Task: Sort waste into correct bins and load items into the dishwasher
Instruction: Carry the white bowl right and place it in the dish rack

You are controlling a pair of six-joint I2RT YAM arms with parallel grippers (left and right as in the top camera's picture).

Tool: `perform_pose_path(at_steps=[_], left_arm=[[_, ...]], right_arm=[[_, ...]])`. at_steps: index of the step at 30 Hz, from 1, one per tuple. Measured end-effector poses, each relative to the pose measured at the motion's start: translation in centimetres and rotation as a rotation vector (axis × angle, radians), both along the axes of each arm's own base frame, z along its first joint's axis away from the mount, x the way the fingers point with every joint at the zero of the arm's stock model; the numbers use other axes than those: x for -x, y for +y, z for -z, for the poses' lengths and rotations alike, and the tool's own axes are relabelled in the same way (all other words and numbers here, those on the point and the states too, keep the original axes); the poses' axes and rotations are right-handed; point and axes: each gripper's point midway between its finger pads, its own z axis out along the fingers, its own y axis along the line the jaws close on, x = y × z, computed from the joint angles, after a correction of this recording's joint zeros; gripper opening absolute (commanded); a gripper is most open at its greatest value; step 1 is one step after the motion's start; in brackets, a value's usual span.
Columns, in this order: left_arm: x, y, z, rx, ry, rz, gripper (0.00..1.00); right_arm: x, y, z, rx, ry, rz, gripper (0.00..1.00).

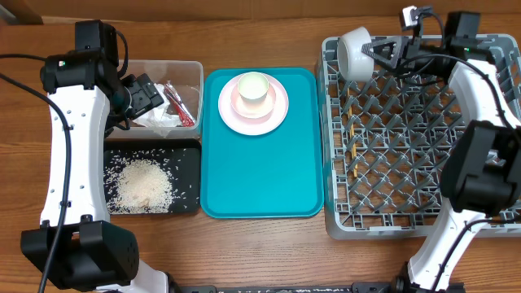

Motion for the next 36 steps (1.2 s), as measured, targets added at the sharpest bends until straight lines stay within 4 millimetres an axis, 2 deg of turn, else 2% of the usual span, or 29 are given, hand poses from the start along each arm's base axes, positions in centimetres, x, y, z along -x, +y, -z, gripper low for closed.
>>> perform_pose_path(at_steps=[5,12,13,14,17,18,21,26,27,33,36], left_arm=[[0.0,0.0,0.0,0.000,0.000,0.000,1.00],[0.0,0.0,0.0,0.000,0.000,0.000,1.00],[0.0,0.0,0.0,0.000,0.000,0.000,1.00],[0.0,0.0,0.0,0.000,0.000,0.000,1.00],[0.0,0.0,0.0,0.000,0.000,0.000,1.00],[0.0,0.0,0.0,0.000,0.000,0.000,1.00],[0.0,0.0,0.0,0.000,0.000,0.000,1.00],[0.0,0.0,0.0,0.000,0.000,0.000,1.00],[0.0,0.0,0.0,0.000,0.000,0.000,1.00],[0.0,0.0,0.0,0.000,0.000,0.000,1.00],[0.0,0.0,0.0,0.000,0.000,0.000,1.00]], right_arm=[[-0.6,-0.8,2.4,-0.004,0.051,0.018,0.04],[-1.0,-3.9,2.9,-0.006,0.067,0.080,0.04],[-1.0,-4.1,3.0,-0.009,0.074,0.086,0.07],[-0.9,-4.4,3.0,-0.010,0.083,0.091,0.15],[-0.9,-4.5,3.2,-0.004,0.099,0.100,0.20],[-1.0,-4.6,3.3,-0.001,0.102,0.104,0.26],[-1.0,-5.0,3.4,-0.004,0.124,0.115,0.37],[-1.1,-7.4,3.5,-0.021,0.189,0.166,0.68],[-1.1,-8.1,3.5,-0.026,0.200,0.182,0.72],[-0.8,-12.9,3.5,-0.053,0.246,0.278,0.73],[-0.5,-15.3,3.5,-0.072,0.277,0.327,0.70]])
